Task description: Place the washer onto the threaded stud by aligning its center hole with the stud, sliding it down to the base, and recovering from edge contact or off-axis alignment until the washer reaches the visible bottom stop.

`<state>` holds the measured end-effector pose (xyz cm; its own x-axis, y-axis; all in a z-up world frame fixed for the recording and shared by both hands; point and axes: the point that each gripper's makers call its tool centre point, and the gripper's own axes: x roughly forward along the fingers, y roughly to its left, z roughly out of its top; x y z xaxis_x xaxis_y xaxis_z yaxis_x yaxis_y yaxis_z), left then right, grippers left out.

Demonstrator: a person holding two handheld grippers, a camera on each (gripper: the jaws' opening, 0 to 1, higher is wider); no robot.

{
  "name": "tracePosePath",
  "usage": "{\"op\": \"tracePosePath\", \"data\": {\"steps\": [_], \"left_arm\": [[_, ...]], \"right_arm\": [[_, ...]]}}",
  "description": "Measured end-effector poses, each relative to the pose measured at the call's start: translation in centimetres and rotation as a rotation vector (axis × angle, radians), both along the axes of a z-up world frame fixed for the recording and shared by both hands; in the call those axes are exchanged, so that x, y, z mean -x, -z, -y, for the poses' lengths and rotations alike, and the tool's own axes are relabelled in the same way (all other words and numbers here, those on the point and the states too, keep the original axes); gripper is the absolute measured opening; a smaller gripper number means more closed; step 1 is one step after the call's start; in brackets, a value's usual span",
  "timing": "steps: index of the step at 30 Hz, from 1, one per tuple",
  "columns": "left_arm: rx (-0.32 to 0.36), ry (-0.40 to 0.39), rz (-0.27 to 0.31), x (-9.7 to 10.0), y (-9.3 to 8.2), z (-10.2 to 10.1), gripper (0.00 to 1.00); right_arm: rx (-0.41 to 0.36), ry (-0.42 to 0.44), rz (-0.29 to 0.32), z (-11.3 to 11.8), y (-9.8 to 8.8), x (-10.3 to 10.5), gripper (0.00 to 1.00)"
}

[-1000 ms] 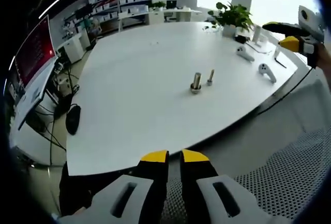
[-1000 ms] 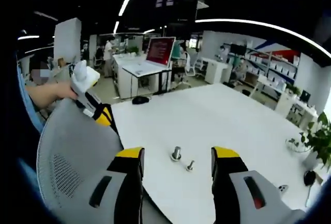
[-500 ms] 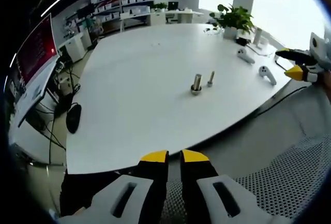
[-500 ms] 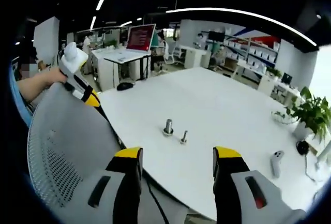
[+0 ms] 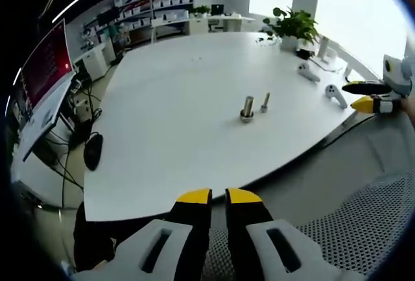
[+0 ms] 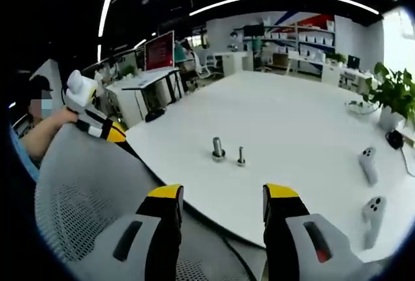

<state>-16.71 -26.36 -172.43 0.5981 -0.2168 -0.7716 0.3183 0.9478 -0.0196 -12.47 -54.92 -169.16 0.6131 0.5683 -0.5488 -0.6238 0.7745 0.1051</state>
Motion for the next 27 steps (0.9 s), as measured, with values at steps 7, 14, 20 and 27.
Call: {"op": "tracePosePath", "data": {"steps": [7, 14, 20, 27], "left_arm": [[-0.001, -0.001, -0.001, 0.0, 0.0, -0.1, 0.06], [-0.002, 0.001, -0.002, -0.1, 0.1, -0.1, 0.06], [-0.006, 0.008, -0.022, 0.2, 0.3, -0.1, 0.06], [-0.014, 0.009, -0.037, 0.4, 0.5, -0.1, 0.06]], "right_arm": [[0.026, -0.005, -0.022, 0.0, 0.4, 0.5, 0.51], [0.029, -0.011, -0.031, -0.2, 0.4, 0.8, 0.51], [0.036, -0.024, -0.054, -0.4, 0.7, 1.2, 0.51], [0.052, -0.042, -0.077, -0.6, 1.0, 1.8, 0.5]]}}
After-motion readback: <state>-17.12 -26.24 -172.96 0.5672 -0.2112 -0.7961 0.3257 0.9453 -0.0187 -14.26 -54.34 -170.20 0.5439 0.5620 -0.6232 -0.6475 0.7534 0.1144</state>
